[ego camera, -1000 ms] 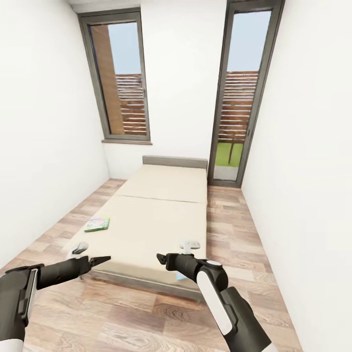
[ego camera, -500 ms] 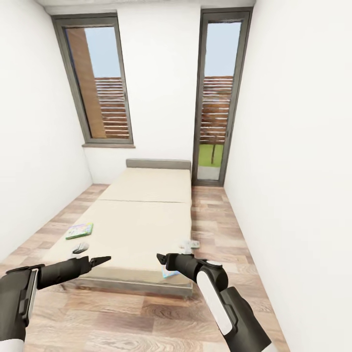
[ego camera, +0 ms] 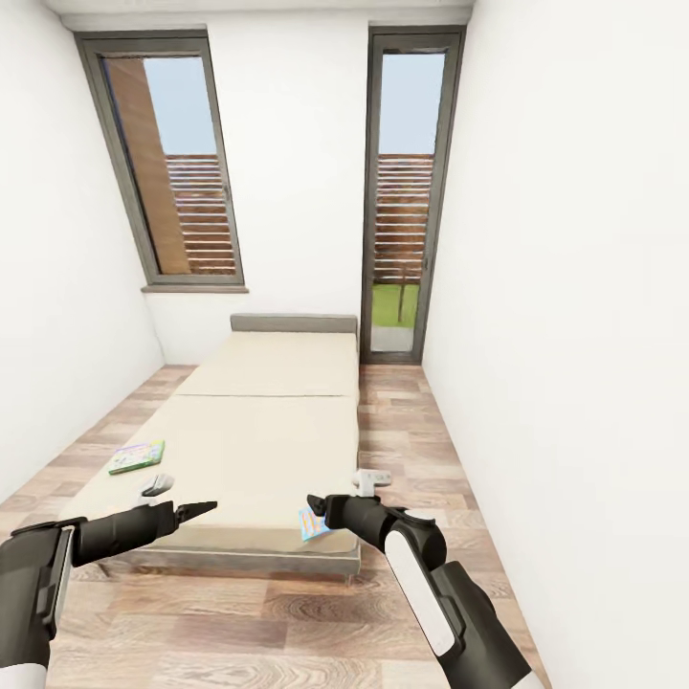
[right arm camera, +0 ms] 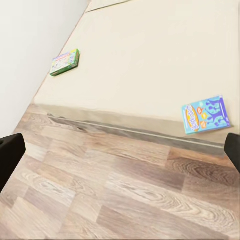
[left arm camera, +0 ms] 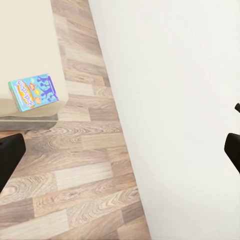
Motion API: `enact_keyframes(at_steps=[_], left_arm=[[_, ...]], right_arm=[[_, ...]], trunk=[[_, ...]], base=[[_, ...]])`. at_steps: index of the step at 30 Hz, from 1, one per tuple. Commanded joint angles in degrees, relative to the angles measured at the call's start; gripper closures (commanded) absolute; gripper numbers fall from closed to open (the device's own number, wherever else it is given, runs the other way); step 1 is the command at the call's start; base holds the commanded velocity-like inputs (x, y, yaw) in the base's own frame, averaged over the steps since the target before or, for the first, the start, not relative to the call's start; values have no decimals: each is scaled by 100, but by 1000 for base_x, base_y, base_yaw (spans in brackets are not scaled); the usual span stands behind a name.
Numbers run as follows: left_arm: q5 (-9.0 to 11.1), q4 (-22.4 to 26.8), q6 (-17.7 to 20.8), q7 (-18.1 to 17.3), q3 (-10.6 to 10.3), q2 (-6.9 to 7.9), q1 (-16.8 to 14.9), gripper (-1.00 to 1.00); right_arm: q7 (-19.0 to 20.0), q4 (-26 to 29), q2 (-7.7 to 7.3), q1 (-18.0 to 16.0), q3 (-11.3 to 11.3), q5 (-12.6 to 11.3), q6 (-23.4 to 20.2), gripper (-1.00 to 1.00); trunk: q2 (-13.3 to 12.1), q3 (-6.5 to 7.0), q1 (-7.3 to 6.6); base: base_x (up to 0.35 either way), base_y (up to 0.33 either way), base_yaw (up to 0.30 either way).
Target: Put all the toys in the child's room - the three board games (two on the bed and one on the table), the two jigsaw puzzles on the table, and the tennis ball on the table - inside the toy box on the table in the child's room.
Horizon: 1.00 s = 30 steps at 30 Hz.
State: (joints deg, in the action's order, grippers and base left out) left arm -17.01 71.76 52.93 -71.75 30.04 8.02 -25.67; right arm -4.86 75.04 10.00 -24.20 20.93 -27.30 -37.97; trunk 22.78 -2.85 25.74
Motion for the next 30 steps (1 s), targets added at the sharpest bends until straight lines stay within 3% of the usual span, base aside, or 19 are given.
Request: enact_keyframes(at_steps=[1,30], left_arm=[[-58,5,50,-59,11,-2,-8,-100],[-43,5,59,-60,11,6,-8,-100]], right_arm=[[-53,2,0,-6,7,-58,-12,-100],[-54,-77,0,-6,44,-50,35,-100]], trunk=[[14,-14,4],[14,-13,4]], base=[[-5,-4,-7],[-14,-1,0]])
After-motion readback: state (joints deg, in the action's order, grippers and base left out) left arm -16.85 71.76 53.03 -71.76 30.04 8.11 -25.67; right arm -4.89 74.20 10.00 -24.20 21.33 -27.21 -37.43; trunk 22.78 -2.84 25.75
